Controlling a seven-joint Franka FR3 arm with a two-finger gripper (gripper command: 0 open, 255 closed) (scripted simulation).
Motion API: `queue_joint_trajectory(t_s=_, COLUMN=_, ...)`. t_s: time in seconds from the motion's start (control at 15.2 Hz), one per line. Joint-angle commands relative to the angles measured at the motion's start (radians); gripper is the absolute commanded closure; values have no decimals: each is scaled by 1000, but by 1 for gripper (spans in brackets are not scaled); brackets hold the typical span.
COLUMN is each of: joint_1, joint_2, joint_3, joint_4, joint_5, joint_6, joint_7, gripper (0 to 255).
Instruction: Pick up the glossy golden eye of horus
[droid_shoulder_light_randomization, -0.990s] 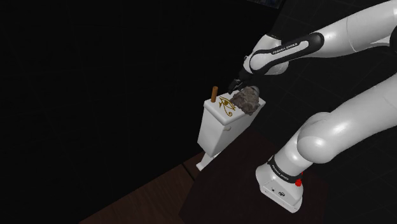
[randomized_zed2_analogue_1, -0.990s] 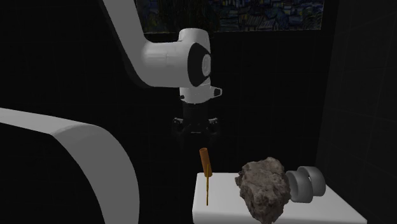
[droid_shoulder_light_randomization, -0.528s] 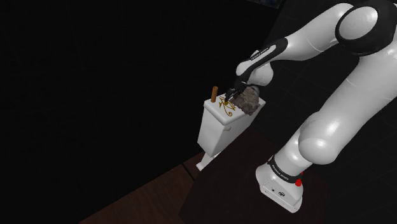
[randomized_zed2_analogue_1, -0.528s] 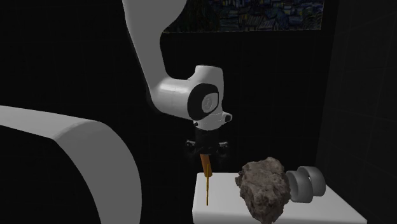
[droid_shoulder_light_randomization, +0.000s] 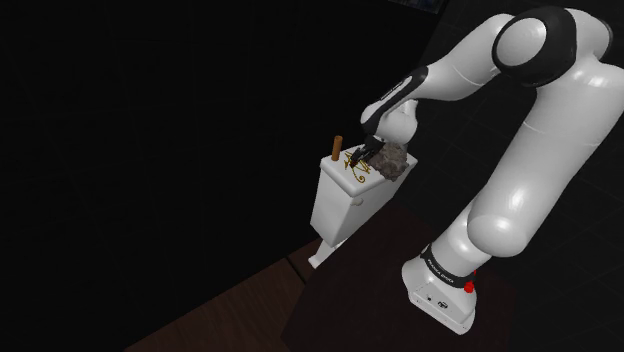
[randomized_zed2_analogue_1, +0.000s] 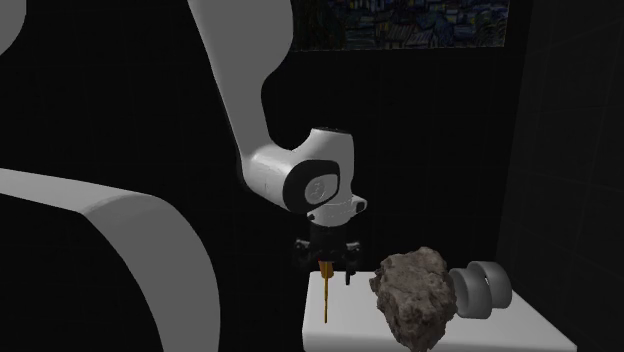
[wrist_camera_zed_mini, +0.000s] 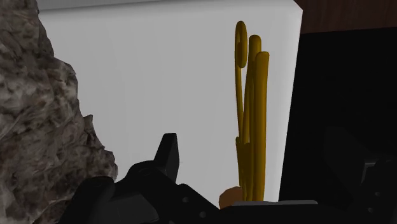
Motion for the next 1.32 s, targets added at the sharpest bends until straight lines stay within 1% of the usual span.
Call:
queue_joint_trajectory(t_s=0.0, joint_1=-8, joint_2=16, joint_3=14, joint_4=5, joint_5=26, joint_6=9, joint_7=-19, gripper=0)
queue_joint_trajectory(t_s=0.07, joint_1=-7, joint_2=14, joint_3=13, joint_4=5, joint_5=23, joint_6=8, joint_7=-16, gripper=255)
queue_joint_trajectory(t_s=0.66, joint_1=-9, joint_2=16, joint_3=14, joint_4=5, joint_5=26, joint_6=9, joint_7=-19, gripper=255)
queue_joint_trajectory(t_s=0.99, joint_1=37, joint_2=-65, joint_3=-56, joint_4=-10, joint_5=-116, joint_6=-43, joint_7=91, gripper=255)
queue_joint_trajectory(t_s=1.25, joint_1=53, joint_2=-131, joint_3=-91, joint_4=-14, joint_5=-227, joint_6=-90, joint_7=176, gripper=255)
